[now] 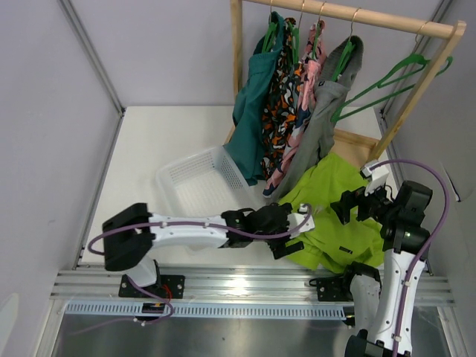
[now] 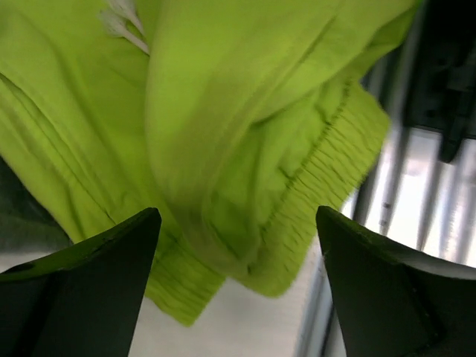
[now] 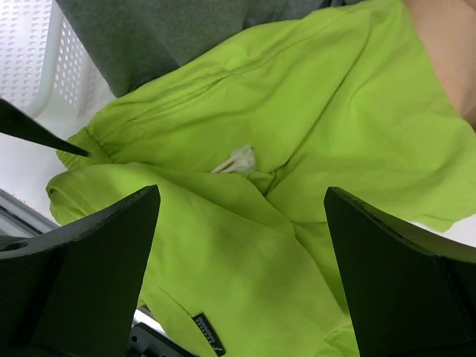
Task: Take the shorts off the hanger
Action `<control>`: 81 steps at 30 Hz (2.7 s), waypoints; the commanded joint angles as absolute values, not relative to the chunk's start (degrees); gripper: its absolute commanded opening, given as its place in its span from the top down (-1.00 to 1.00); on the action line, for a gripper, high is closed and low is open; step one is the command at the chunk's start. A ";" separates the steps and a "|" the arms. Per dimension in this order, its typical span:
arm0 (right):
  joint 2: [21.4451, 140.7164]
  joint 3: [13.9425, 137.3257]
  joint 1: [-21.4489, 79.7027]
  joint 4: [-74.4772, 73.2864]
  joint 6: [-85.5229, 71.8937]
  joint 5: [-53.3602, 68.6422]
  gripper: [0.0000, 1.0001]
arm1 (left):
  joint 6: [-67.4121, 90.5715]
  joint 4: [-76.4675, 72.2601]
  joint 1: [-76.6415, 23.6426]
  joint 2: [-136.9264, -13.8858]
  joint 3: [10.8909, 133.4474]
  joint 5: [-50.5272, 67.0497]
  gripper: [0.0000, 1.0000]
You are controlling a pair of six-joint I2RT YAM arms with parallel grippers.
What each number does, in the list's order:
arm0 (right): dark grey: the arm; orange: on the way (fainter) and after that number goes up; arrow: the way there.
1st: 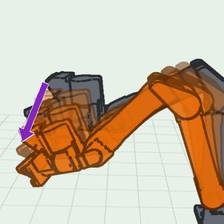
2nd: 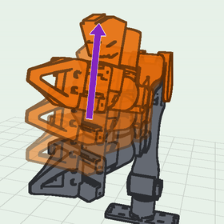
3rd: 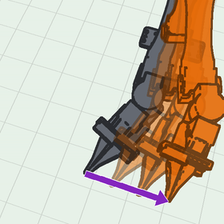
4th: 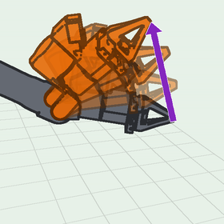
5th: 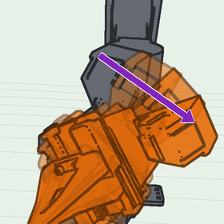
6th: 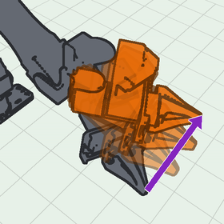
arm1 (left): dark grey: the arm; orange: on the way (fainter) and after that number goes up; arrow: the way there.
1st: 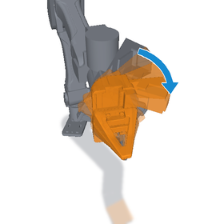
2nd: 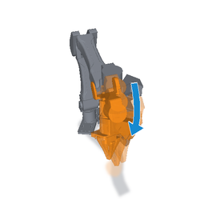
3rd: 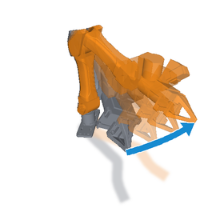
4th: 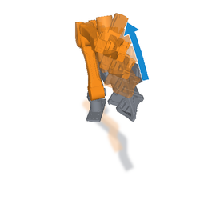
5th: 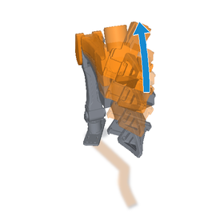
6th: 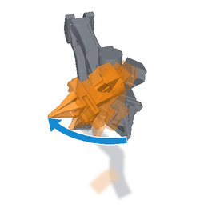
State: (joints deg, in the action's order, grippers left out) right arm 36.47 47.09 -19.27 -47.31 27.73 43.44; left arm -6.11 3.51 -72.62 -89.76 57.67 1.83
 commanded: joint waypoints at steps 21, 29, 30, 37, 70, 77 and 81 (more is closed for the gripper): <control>36.56 46.50 -19.51 -40.70 23.74 40.09 -0.99 | -4.48 -4.67 -72.86 -80.70 62.49 -4.91 1.00; 36.47 46.05 -19.51 -37.27 18.81 34.37 -0.99 | -7.99 7.64 -72.86 -63.47 70.02 -17.13 1.00; 36.47 46.05 -19.51 -37.27 18.63 34.19 -0.99 | -8.52 9.30 -72.95 -60.50 71.01 -18.36 1.00; 36.65 45.79 -19.51 -36.83 18.02 33.58 -0.99 | -18.25 9.77 -72.86 -53.79 86.72 -31.54 1.00; 37.09 45.18 -19.60 -35.95 16.88 31.91 -0.99 | -60.03 -21.45 -66.29 -72.24 114.96 -46.93 1.00; 36.74 45.26 -19.60 -36.30 16.96 32.08 -0.99 | -49.23 -15.56 -59.33 -68.57 104.02 -46.85 1.00; 36.83 45.26 -19.60 -36.30 17.05 32.34 -0.99 | -42.39 -13.37 -55.38 -65.14 96.62 -46.32 1.00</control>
State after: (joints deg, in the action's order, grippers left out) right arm 37.19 45.19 -19.35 -37.87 17.56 32.34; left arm -49.39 -13.65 -57.69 -68.23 100.16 -48.10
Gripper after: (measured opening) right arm 0.993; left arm 0.028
